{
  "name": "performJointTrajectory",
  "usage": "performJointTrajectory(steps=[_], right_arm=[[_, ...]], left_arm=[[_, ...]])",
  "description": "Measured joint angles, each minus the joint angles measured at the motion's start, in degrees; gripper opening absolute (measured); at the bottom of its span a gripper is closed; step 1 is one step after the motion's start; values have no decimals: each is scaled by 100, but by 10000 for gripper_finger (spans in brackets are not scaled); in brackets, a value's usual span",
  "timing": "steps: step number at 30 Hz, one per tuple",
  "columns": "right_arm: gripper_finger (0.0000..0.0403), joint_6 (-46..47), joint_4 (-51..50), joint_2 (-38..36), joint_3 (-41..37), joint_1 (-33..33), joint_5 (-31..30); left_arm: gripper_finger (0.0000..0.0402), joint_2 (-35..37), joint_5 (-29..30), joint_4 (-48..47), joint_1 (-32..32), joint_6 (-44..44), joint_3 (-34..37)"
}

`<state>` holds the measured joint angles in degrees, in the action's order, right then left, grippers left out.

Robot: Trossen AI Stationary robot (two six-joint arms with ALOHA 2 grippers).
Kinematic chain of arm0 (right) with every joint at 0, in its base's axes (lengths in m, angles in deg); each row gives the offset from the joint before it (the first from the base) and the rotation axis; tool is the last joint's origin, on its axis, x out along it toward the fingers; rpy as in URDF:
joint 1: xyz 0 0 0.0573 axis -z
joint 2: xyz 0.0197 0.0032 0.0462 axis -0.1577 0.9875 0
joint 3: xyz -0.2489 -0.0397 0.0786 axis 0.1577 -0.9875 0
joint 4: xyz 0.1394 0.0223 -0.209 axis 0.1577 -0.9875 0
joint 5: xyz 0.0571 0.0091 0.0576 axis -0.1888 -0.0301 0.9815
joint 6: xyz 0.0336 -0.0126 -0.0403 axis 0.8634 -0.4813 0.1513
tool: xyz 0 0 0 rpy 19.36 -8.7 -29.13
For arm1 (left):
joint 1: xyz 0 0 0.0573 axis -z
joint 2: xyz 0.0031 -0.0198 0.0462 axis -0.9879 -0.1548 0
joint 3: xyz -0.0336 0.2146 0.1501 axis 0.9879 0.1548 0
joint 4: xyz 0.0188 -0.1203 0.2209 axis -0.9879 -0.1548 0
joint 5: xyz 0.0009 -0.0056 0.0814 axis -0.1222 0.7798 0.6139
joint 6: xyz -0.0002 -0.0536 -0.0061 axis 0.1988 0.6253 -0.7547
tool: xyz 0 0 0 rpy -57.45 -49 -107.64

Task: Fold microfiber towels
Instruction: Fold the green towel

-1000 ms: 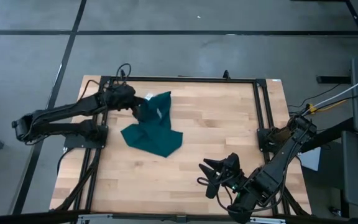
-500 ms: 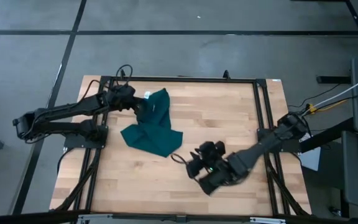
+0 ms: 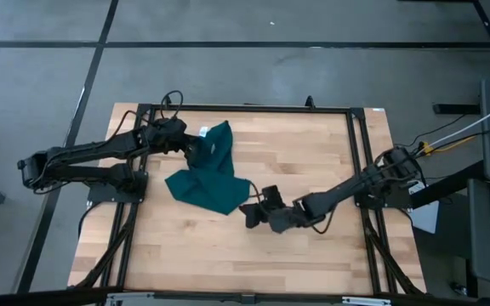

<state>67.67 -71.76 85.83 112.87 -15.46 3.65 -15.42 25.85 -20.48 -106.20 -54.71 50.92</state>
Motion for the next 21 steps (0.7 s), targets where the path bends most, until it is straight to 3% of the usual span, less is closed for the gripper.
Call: performJointTrajectory(steps=[8,18,21], right_arm=[[117,84,-958,1,-21,594,1350],[206,-147,-1648,2,-19,1410,2872],[222,-215,-1682,2,-16,1600,3053]], left_arm=[[3,2,-66,123,0,-95,0],[3,2,-136,214,0,-261,0],[2,2,-144,272,0,-293,0]])
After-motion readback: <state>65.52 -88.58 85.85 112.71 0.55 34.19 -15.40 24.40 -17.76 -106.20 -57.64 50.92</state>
